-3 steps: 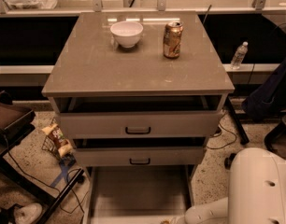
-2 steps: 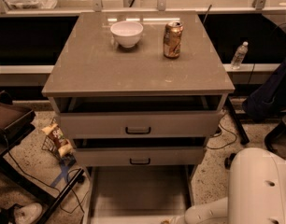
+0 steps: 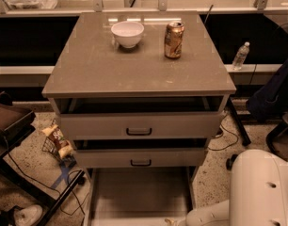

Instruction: Open bottom drawer

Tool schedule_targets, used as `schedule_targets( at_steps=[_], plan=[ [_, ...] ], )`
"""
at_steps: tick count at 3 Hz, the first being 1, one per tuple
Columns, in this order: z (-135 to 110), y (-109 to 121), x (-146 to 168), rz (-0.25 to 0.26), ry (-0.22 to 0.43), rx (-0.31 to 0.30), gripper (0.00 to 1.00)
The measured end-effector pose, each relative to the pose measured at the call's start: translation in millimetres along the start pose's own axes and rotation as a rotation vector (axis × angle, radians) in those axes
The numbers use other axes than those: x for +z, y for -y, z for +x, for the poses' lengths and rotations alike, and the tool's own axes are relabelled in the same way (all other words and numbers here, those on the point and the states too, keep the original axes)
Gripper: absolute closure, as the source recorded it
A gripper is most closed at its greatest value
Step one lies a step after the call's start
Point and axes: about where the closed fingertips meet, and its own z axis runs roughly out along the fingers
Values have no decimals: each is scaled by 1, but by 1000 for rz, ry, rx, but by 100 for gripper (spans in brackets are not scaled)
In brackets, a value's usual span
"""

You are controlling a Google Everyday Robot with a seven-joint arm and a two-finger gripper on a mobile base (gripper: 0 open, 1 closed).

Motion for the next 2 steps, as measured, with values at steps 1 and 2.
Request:
schedule_targets(
  at_steps=[1,2],
  plan=[
    [0,0,0,0,0,0,0],
    [-10,-1,-16,19,-18,-15,0]
  ],
)
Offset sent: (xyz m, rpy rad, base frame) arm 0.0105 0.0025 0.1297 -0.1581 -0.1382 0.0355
